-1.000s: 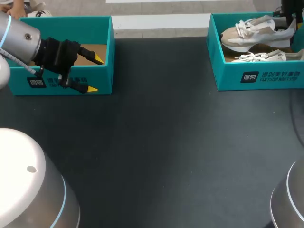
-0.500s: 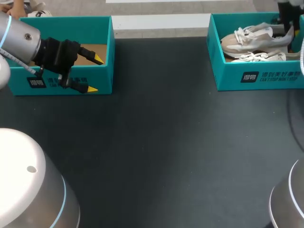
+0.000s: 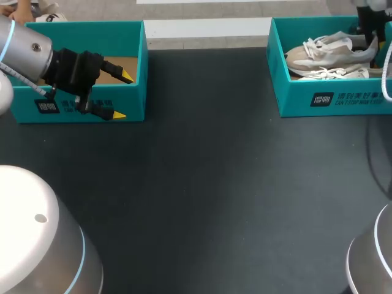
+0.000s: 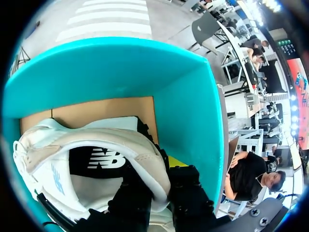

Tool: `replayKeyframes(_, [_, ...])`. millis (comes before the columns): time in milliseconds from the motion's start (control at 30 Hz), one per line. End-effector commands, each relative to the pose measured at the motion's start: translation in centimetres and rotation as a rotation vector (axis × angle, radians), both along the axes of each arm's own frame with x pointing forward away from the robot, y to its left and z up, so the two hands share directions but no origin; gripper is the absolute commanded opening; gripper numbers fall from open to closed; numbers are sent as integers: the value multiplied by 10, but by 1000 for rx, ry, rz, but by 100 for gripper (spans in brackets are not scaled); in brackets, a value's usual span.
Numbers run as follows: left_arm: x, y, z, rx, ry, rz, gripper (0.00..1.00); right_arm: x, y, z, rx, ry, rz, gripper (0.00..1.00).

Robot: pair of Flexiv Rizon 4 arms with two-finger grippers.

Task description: Take the shoe out of the shoebox, open the shoe tongue, remove and reinsert the insole, then place the shoe into the shoebox

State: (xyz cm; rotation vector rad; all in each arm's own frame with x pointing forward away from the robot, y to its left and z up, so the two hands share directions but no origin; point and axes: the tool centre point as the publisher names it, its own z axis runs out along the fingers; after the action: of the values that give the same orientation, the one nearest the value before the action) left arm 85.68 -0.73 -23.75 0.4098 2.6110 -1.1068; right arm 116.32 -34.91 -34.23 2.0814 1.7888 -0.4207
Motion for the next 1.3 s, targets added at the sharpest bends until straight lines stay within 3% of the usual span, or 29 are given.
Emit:
replayKeyframes(33, [0,0,0,3,1,0,100,9,-1,-3,1,10,-8,24])
replayKeyframes(167, [0,0,0,3,1,0,100,9,-1,-3,7,5,-18,31])
replayKeyframes(233, [0,0,0,3,1,0,100,10,-1,-2,6,3,-18,40])
replayKeyframes(600, [0,0,0,3,1,0,100,6,0,21,15,-42,-14,50])
replayKeyframes(667, [0,0,0,3,1,0,100,4,3,30,27,-53,-7,52])
replayKeyframes(700, [0,0,0,3,1,0,100,2,5,34,26,-54,2,57])
replayKeyframes(733, [0,0,0,3,1,0,100,1,6,38,33,-67,1,70])
replayKeyframes(767, [0,0,0,3,1,0,100,0,8,44,43,-74,0,68])
replayKeyframes(900, [0,0,0,3,1,0,100,-8,17,60,63,-96,11,76])
replayKeyframes(1067, [0,0,0,3,1,0,100,-22,33,85,127,-132,9,74])
replayKeyframes(1300, [0,0,0,3,1,0,100,-44,61,125,225,-182,81,88])
